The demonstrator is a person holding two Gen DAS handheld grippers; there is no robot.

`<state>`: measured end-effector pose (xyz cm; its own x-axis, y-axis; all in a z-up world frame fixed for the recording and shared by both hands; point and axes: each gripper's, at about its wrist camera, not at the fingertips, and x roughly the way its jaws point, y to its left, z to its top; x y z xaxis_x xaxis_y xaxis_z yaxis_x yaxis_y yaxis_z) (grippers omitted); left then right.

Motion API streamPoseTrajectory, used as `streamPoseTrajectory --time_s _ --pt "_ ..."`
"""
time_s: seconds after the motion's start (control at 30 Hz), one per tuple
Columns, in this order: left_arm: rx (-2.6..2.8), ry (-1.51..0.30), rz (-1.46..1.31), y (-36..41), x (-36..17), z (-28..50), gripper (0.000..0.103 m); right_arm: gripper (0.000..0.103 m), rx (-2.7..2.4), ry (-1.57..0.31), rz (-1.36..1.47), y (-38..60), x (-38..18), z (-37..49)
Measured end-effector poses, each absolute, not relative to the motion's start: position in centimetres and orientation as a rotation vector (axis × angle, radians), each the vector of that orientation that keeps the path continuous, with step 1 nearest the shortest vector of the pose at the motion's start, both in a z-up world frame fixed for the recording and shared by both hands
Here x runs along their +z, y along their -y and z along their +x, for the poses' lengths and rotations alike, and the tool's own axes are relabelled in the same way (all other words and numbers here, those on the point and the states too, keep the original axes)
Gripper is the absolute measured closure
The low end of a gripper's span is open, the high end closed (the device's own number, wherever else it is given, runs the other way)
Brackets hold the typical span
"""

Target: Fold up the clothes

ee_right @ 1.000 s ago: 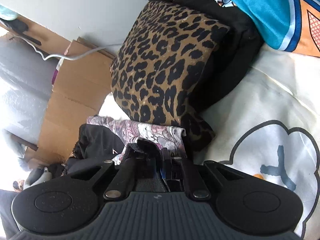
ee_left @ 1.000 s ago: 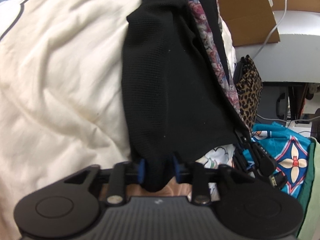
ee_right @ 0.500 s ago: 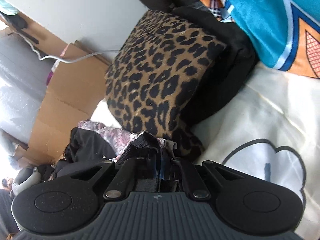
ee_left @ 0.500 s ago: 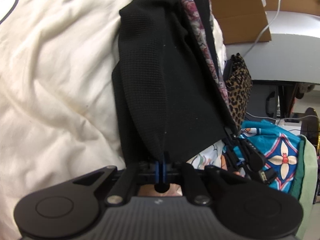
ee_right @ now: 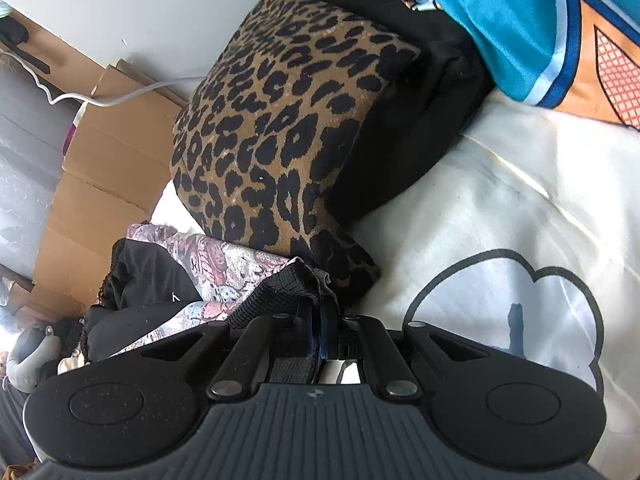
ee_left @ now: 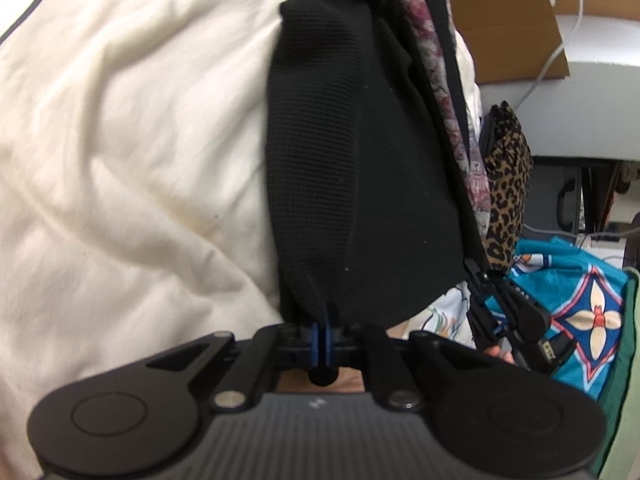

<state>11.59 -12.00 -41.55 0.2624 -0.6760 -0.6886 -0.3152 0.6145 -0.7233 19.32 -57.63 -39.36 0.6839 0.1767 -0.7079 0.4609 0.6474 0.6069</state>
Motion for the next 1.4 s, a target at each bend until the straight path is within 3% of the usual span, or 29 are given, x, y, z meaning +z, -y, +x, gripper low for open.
streamPoseTrajectory --time_s 0.1,0.2,0.57,0.67,0.8,0.83,1.2,1.4 --pt "-0.310 -1.334 -0.944 12.0 -41.5 11.7 0.098 0.091 -0.183 -0.819 0.885 57.7 -39.2 18.8" --pt "-0.309 -1.337 -0.951 12.1 -41.6 11.7 0.098 0.074 -0.183 -0.807 0.843 57.5 -38.7 18.4" --pt "-0.284 -1.343 -0.954 12.6 -41.7 12.2 0.096 0.067 -0.144 -0.816 0.762 57.3 -38.5 20.1" --pt "-0.287 -1.342 -0.944 12.5 -41.4 12.0 0.092 0.067 -0.127 -0.836 0.740 57.2 -38.7 20.7" --pt "-0.291 -1.337 -0.930 12.1 -41.0 11.8 0.086 0.095 -0.128 -0.823 0.723 57.3 -38.3 20.5" --pt "-0.289 -1.336 -0.933 11.9 -41.0 11.8 0.084 0.097 -0.120 -0.818 0.721 57.4 -38.0 20.3" --pt "-0.285 -1.334 -0.911 12.0 -40.5 11.5 0.056 0.098 -0.086 -0.681 0.709 56.7 -32.3 20.6" --pt "-0.288 -1.327 -0.907 11.8 -40.7 11.0 0.056 0.098 -0.107 -0.692 0.715 57.3 -32.6 21.5"
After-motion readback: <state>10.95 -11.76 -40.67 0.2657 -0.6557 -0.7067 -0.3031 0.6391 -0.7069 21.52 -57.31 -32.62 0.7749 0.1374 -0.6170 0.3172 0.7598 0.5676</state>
